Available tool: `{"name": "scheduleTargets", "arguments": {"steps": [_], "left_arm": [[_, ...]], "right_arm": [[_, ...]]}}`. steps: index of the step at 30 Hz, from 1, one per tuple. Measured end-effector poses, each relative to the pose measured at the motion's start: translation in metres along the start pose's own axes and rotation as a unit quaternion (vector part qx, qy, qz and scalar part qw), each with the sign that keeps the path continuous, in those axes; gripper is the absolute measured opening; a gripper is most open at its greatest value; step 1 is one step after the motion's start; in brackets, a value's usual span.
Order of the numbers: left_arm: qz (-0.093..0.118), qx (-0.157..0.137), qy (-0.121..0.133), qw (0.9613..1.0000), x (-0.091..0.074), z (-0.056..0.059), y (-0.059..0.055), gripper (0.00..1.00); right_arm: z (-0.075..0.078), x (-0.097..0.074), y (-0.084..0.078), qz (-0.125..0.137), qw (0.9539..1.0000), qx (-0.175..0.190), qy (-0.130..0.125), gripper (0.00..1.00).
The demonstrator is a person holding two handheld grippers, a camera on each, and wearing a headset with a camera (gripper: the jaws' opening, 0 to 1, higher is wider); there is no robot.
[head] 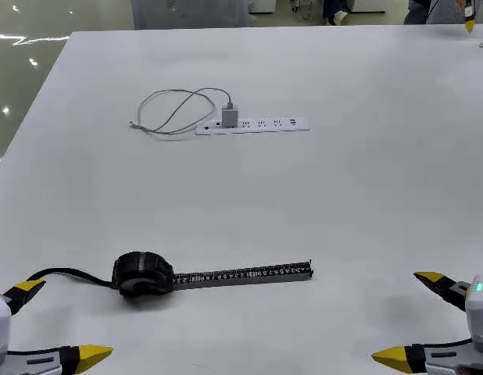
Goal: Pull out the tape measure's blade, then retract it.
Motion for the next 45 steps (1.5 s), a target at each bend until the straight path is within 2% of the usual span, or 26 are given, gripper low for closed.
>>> {"name": "scheduleTargets", "arguments": {"steps": [9, 11, 14, 19, 25, 27, 29, 33, 37, 44, 45], "left_arm": [[0.001, 0.000, 0.001, 1.0000, -0.001, 0.002, 0.005, 0.99], [-0.015, -0.006, 0.003, 0.9999, -0.001, 0.003, 0.004, 0.99], [-0.016, -0.031, 0.008, 0.9994, 0.000, 0.002, 0.010, 0.99], [-0.023, -0.036, 0.007, 0.9991, 0.004, 0.007, 0.021, 0.99], [0.004, -0.069, 0.012, 0.9975, 0.012, 0.021, 0.043, 0.99], [0.004, -0.071, 0.013, 0.9974, 0.016, 0.027, 0.048, 0.99], [-0.004, -0.063, 0.024, 0.9977, 0.020, 0.028, 0.049, 0.99], [-0.006, -0.065, 0.034, 0.9973, 0.025, 0.032, 0.053, 0.99], [0.004, -0.104, 0.038, 0.9939, 0.027, 0.034, 0.061, 0.99], [0.008, -0.093, 0.045, 0.9947, 0.029, 0.043, 0.068, 0.99], [0.013, -0.088, 0.054, 0.9946, 0.030, 0.042, 0.069, 0.99]], "right_arm": [[0.003, -0.001, 0.000, -0.009, 1.0000, 0.003, 0.004, 0.99], [0.005, -0.001, 0.002, -0.019, 0.9998, 0.007, 0.002, 0.99], [0.008, -0.002, 0.009, -0.017, 0.9998, 0.004, 0.004, 0.99], [0.013, 0.001, 0.019, -0.020, 0.9997, 0.000, 0.012, 0.99], [0.017, 0.001, 0.037, -0.021, 0.9995, -0.014, 0.020, 0.99], [0.017, 0.003, 0.041, -0.022, 0.9994, -0.016, 0.023, 0.99], [0.017, 0.004, 0.043, -0.023, 0.9992, -0.021, 0.025, 0.99], [0.019, 0.007, 0.048, -0.026, 0.9988, -0.027, 0.031, 0.99], [0.024, 0.009, 0.052, -0.034, 0.9979, -0.039, 0.040, 0.99], [0.024, 0.012, 0.062, -0.037, 0.9970, -0.049, 0.047, 0.99], [0.024, 0.013, 0.064, -0.038, 0.9967, -0.051, 0.050, 0.99]]}}
Point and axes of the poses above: the centre of the closed fingertips' face, and the gripper's own axes: x roughly forward along the fingers, z roughly to its right, y roughly out of its top, the point moved 6 cm from there along -x, roughly backward along the fingers, and after that the axes turned 15 degrees about y, right-handed, at the moved point
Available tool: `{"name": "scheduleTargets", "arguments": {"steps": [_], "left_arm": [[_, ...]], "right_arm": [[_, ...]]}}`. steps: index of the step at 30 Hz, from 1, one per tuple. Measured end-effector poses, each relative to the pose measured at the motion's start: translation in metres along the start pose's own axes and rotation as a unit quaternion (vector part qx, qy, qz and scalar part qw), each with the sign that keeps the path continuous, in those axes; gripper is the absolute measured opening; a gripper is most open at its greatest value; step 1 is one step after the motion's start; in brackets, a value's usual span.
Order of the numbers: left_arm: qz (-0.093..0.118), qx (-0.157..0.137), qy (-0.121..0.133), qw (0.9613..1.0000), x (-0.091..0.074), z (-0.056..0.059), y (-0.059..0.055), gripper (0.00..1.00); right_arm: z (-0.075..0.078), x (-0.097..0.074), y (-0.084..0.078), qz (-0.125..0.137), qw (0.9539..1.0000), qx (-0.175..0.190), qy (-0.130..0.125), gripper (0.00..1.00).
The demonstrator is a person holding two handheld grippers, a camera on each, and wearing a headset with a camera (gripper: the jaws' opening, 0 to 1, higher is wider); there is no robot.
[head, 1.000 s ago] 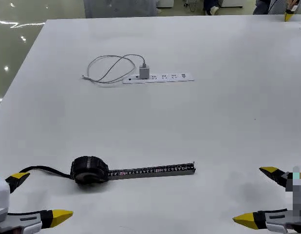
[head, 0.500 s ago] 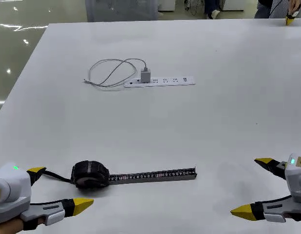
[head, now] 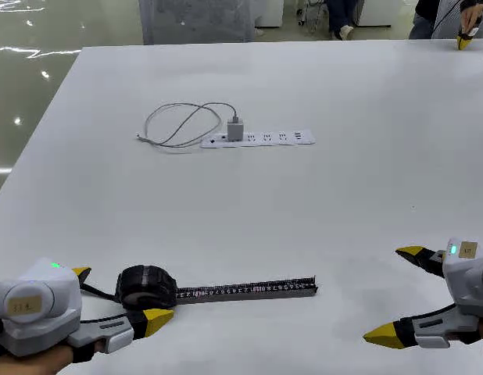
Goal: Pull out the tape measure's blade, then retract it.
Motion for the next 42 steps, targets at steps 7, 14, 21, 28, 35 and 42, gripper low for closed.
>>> {"name": "scheduleTargets", "arguments": {"steps": [7, 14, 21, 28, 35, 42], "left_arm": [[0.000, 0.004, 0.026, 0.9997, 0.005, 0.002, 0.001, 0.99], [0.004, -0.016, 0.022, 0.9996, 0.009, 0.010, 0.005, 0.99], [0.007, -0.023, 0.042, 0.9989, 0.014, 0.013, 0.009, 0.99], [0.006, -0.036, 0.049, 0.9981, 0.020, 0.017, 0.010, 0.99], [-0.032, -0.003, 0.079, 0.9964, 0.026, 0.009, 0.000, 0.99], [-0.032, -0.039, 0.087, 0.9949, 0.028, 0.013, -0.003, 0.99]], "right_arm": [[-0.001, 0.010, 0.010, -0.008, 0.9998, -0.015, 0.014, 0.99], [0.004, 0.013, 0.023, -0.013, 0.9993, -0.030, 0.019, 0.99], [0.013, 0.019, 0.033, -0.021, 0.9984, -0.045, 0.028, 0.99], [0.021, 0.030, 0.039, -0.041, 0.9961, -0.065, 0.045, 0.99], [0.029, 0.042, 0.043, -0.060, 0.9929, -0.083, 0.062, 0.99], [0.033, 0.055, 0.046, -0.085, 0.9884, -0.094, 0.084, 0.99]]}}
Point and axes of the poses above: the centre of the closed fingertips' face, and the gripper's own axes: x roughly forward along the fingers, z roughly to its right, y roughly out of its top, the point moved 6 cm from there along -x, roughly backward along the fingers, and after that the axes turned 15 degrees about y, right-handed, at the moved point
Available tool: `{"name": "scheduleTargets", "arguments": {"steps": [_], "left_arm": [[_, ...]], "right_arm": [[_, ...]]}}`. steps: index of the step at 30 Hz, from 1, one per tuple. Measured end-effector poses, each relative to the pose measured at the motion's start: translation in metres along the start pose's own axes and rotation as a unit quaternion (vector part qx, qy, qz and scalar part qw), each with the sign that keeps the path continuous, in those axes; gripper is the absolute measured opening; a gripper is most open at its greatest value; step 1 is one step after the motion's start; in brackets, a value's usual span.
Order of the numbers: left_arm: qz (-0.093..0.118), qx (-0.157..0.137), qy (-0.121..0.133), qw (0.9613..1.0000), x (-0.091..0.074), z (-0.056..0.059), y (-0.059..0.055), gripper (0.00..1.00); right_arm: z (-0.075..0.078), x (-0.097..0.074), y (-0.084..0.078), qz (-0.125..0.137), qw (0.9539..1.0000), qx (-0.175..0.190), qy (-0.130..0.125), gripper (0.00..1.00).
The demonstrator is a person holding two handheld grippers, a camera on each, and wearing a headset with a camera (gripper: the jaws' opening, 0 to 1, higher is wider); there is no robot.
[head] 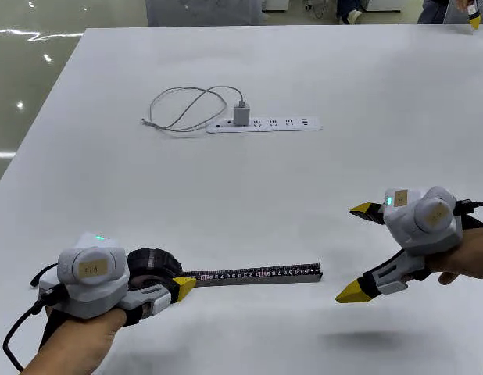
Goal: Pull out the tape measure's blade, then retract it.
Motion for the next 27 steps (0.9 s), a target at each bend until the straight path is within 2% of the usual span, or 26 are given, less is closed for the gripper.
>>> {"name": "scheduleTargets", "arguments": {"steps": [4, 8, 9, 14, 18, 20, 23, 27], "left_arm": [[0.014, 0.010, 0.004, 0.9998, 0.002, 0.005, 0.000, 0.99], [0.039, 0.023, -0.007, 0.9989, 0.003, 0.012, 0.000, 0.99], [0.036, 0.024, -0.007, 0.9990, 0.005, 0.013, -0.001, 0.99], [0.040, 0.005, -0.004, 0.9992, 0.009, 0.013, -0.002, 0.99], [0.058, 0.014, 0.000, 0.9982, 0.010, 0.013, -0.001, 0.99], [0.063, 0.004, 0.004, 0.9980, 0.011, 0.012, 0.000, 0.99], [0.065, -0.010, 0.015, 0.9977, 0.013, 0.009, -0.001, 0.99], [0.061, -0.017, 0.027, 0.9976, 0.018, 0.009, -0.006, 0.99]], "right_arm": [[0.002, 0.007, 0.001, -0.011, 0.9998, -0.002, 0.015, 0.99], [0.006, 0.014, -0.001, -0.025, 0.9994, -0.011, 0.021, 0.99], [0.007, 0.015, -0.001, -0.026, 0.9994, -0.011, 0.022, 0.99], [0.010, 0.022, -0.001, -0.039, 0.9985, -0.014, 0.034, 0.99], [0.008, 0.028, 0.001, -0.054, 0.9974, -0.018, 0.044, 0.99], [0.009, 0.032, -0.002, -0.059, 0.9969, -0.017, 0.049, 0.99], [0.011, 0.037, -0.004, -0.061, 0.9960, -0.019, 0.062, 0.92], [0.009, 0.042, -0.002, -0.070, 0.9950, -0.019, 0.069, 0.89]]}}
Point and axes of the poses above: the centre of the closed fingertips' face, and the gripper's own axes: x roughly forward along the fingers, z roughly to its right, y roughly out of its top, the point moved 6 cm from there along -x, roughly backward along the fingers, and after that the axes turned 15 degrees about y, right-handed, at the moved point
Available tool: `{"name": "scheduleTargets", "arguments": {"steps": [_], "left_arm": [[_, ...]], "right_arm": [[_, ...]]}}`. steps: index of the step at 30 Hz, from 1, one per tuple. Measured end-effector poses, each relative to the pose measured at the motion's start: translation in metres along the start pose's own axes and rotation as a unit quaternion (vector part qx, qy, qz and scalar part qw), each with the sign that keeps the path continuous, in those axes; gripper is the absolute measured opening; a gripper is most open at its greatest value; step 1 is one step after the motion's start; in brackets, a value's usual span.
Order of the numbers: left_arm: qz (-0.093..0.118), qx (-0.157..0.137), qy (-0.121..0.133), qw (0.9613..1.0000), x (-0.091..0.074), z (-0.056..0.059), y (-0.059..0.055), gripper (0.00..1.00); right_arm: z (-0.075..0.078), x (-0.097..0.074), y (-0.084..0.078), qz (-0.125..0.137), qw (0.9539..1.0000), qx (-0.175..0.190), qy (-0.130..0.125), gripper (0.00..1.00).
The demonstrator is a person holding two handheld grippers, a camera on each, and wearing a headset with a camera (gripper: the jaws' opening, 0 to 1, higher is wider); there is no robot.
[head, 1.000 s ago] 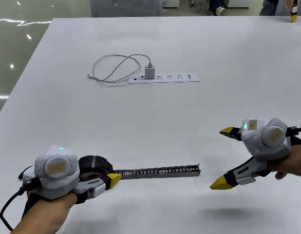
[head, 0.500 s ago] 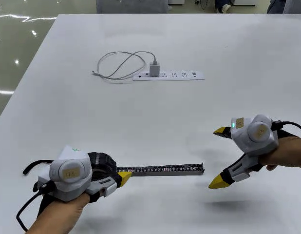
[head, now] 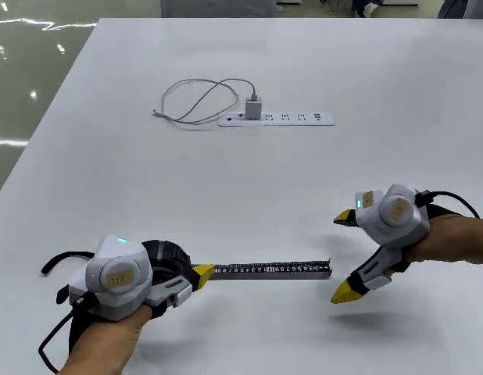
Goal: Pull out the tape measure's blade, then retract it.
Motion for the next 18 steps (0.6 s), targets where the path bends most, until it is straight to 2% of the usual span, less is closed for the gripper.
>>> {"name": "scheduleTargets", "arguments": {"steps": [3, 9, 13, 18], "left_arm": [[0.008, -0.015, 0.008, 0.9998, 0.002, -0.002, -0.001, 0.99], [0.006, -0.020, 0.000, 0.9998, 0.003, 0.000, -0.006, 0.99], [0.013, -0.026, 0.004, 0.9996, 0.003, -0.003, -0.006, 0.99], [0.018, -0.022, 0.008, 0.9996, 0.003, -0.005, -0.005, 0.99]], "right_arm": [[0.003, 0.004, -0.002, -0.007, 0.9999, -0.009, 0.001, 0.85], [0.002, 0.006, -0.001, -0.019, 0.9996, -0.022, 0.004, 0.75], [0.000, 0.009, 0.000, -0.028, 0.9989, -0.033, 0.015, 0.60], [-0.002, 0.012, -0.002, -0.043, 0.9979, -0.043, 0.023, 0.49]]}}
Point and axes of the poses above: the centre of the closed fingertips' face, and the gripper's own axes: x roughly forward along the fingers, z roughly to its right, y roughly out of its top, the point moved 6 cm from there along -x, roughly backward along the fingers, and after that the axes turned 15 degrees about y, right-handed, at the moved point
